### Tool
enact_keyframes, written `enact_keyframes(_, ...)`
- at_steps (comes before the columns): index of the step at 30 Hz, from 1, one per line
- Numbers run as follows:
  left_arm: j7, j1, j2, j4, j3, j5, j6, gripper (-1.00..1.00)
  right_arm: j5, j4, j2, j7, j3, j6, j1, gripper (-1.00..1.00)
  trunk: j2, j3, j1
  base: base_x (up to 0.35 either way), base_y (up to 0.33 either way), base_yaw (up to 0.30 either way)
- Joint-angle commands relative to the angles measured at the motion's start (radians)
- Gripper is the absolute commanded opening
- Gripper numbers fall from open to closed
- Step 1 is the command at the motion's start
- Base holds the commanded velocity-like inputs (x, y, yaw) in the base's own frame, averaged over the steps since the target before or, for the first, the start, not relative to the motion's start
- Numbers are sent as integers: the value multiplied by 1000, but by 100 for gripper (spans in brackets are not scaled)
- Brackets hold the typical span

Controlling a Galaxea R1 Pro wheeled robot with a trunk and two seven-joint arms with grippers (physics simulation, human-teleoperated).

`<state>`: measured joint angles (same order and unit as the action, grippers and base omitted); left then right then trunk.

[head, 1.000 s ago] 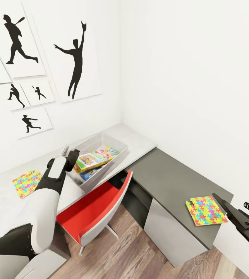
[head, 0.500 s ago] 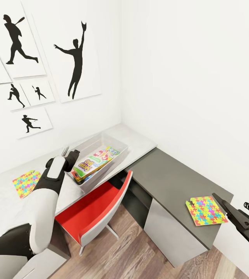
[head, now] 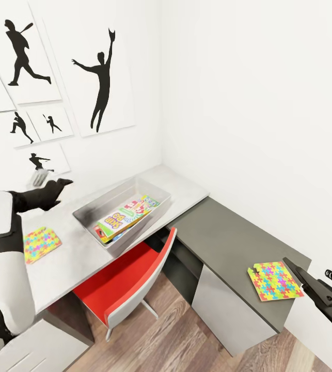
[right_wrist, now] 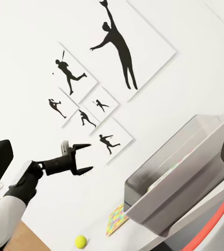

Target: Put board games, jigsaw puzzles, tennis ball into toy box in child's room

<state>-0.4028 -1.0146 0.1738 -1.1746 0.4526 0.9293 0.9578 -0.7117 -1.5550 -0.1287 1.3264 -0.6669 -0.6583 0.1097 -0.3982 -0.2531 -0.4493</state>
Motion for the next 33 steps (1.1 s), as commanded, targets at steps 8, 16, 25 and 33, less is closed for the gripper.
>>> enact_keyframes(8, -1, 186, 190, -120, 106, 386, 89, 100, -2, 0, 0, 17, 0, -9, 1, 100, -2, 3, -1, 0, 0, -40)
enact_keyframes(16, 0, 386, 343, -139, -24, 704, 89, 100, -2, 1, 0, 23, 0, -8, 1, 100, -2, 13, -1, 0, 0, -113)
enact_keyframes(25, 15, 629, 439, -215, -118, 958, 89, 100, -2, 1, 0, 26, 0, -7, 1, 100, -2, 26, -1, 0, 0, -123)
enact_keyframes(33, 162, 795, 462, -248, -147, 1006, 89, 100, -2, 1, 0, 27, -2, -7, 1, 100, -2, 38, -1, 0, 0, -124)
